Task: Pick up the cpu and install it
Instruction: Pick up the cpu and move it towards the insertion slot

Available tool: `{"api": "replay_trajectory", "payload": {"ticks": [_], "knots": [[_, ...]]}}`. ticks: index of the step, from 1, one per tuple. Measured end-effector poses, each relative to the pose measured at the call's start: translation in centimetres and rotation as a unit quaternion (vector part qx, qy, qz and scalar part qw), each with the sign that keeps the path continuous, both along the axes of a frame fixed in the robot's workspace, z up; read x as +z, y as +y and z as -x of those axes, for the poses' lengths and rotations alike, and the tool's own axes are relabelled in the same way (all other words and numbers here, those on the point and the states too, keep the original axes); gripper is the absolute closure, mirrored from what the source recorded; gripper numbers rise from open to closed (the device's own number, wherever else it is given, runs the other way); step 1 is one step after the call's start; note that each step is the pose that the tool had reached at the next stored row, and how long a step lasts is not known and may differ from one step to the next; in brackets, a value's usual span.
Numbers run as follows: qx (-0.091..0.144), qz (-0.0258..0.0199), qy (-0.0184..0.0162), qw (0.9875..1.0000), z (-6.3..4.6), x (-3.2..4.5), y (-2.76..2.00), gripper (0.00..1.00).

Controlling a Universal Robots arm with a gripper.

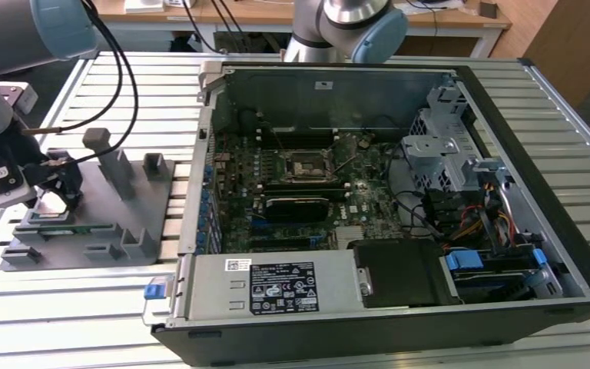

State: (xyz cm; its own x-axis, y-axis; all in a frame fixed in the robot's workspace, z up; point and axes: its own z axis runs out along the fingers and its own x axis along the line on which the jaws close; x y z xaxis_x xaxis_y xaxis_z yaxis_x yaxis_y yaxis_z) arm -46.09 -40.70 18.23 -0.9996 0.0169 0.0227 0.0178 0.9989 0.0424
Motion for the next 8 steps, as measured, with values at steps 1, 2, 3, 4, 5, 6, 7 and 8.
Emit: {"api": "replay_trajectory", "payload": {"ticks": [1, 2, 3, 4, 5, 6, 7, 8], "knots": [[0.0, 0.0, 0.0, 1.0, 0.0, 0.0, 0.0, 0.33], [0.0, 0.0001, 0.0, 1.0, 0.0, 0.0, 0.0, 0.35], [0.0, 0.0001, 0.0, 1.0, -0.01, 0.0, 0.0, 0.35], [0.0, 0.0002, 0.0, 1.0, 0.0, 0.0, 0.0, 0.42], [0.0, 0.0002, 0.0, 1.0, 0.0, 0.0, 0.0, 0.42], [0.0, 0.0002, 0.0, 1.0, 0.0, 0.0, 0.0, 0.42], [0.0, 0.0002, 0.0001, 1.0, -0.01, 0.03, 0.01, 0.43], [0.0, 0.0003, 0.0001, 1.0, -0.01, 0.11, 0.01, 0.43]]}}
